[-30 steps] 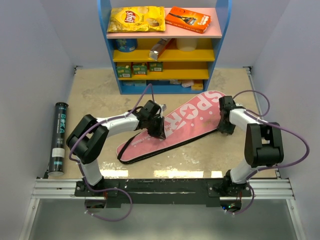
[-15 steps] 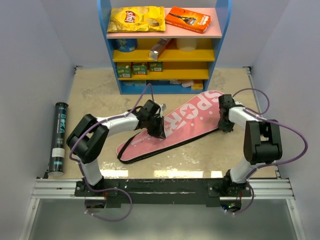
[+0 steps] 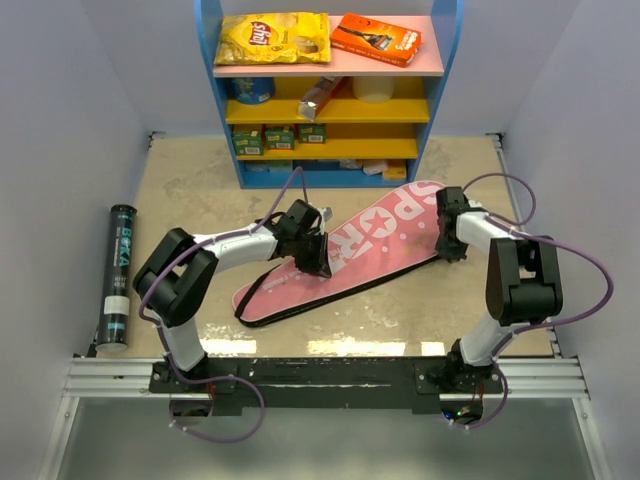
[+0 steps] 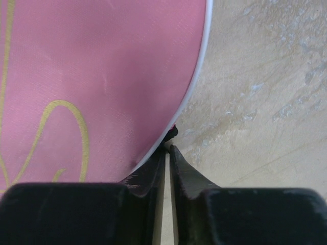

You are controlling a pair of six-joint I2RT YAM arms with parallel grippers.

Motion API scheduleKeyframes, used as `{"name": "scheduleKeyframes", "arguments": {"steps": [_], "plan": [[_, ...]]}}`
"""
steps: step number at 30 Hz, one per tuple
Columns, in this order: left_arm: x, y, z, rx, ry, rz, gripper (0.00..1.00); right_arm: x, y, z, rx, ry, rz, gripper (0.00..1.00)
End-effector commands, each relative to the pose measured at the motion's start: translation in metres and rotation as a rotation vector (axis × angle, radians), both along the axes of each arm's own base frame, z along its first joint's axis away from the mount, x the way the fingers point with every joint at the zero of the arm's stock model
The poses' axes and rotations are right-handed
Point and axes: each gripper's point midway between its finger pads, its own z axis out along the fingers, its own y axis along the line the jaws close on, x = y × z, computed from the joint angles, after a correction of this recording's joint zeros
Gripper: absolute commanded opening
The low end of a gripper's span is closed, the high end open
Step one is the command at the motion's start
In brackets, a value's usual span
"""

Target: Pack up the badminton gear

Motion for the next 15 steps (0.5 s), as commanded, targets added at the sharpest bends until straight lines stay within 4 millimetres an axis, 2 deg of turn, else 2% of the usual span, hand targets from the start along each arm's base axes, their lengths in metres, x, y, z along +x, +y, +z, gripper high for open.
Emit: {"name": "scheduleKeyframes", "arguments": {"steps": [1, 3, 10, 15], "plan": [[0.014, 0.004, -0.006, 0.014, -0.04, 0.025, 0.17, 0.009, 0.006, -0.02, 0.035, 0.007, 0.03, 0.06], [0.013, 0.005, -0.006, 0.014, -0.04, 0.025, 0.17, 0.007, 0.01, -0.024, 0.06, 0.019, 0.046, 0.0], [0.013, 0.006, -0.006, 0.018, -0.042, 0.026, 0.17, 0.004, 0.025, -0.021, 0.138, -0.013, 0.083, 0.0], [0.014, 0.006, -0.01, 0.025, -0.036, 0.026, 0.17, -0.002, 0.052, -0.012, 0.203, -0.04, 0.131, 0.0]]}}
